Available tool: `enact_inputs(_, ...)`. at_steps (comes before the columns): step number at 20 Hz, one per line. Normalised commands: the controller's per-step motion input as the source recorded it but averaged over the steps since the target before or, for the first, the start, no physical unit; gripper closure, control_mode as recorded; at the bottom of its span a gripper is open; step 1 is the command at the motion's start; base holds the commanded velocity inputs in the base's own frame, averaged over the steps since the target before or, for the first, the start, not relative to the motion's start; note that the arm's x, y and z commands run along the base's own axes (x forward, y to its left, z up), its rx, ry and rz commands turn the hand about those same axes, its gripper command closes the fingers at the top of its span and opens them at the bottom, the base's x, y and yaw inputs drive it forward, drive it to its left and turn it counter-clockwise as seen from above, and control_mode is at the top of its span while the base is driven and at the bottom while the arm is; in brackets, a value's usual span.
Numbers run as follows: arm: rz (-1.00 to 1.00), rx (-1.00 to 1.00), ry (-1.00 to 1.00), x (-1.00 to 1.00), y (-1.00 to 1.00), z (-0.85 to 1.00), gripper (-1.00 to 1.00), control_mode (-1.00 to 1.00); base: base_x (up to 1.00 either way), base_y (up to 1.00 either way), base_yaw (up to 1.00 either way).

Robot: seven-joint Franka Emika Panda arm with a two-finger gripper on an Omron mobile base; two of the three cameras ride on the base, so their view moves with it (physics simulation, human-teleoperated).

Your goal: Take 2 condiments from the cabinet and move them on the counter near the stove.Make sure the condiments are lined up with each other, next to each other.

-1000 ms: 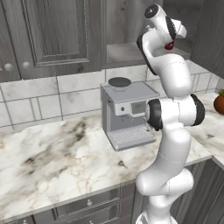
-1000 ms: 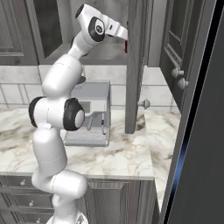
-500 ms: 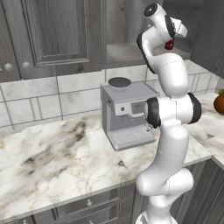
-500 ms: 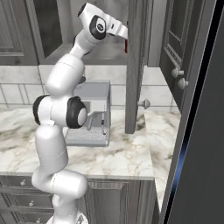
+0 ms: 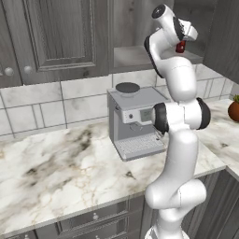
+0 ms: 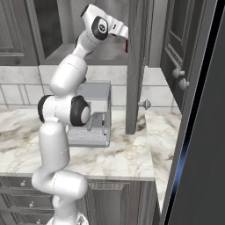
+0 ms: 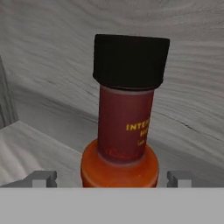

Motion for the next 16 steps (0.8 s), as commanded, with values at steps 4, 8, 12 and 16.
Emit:
enact_inputs(4, -0.01, 0.00, 0.00, 0.00, -0.01, -0.02, 1.00, -1.00, 0.00, 0.00, 0.00)
enact_inputs(8, 0.00, 0.00, 0.00, 0.00, -0.17, -0.19, 1.00, -1.00, 0.00, 0.00, 0.00)
enact_inputs(12, 0.00, 0.00, 0.00, 0.00, -0.20, -0.37, 1.00, -1.00, 0.00, 0.00, 0.00)
enact_inputs(16, -0.01, 0.00, -0.07, 0.00, -0.13, -0.33, 1.00, -1.00, 0.00, 0.00, 0.00)
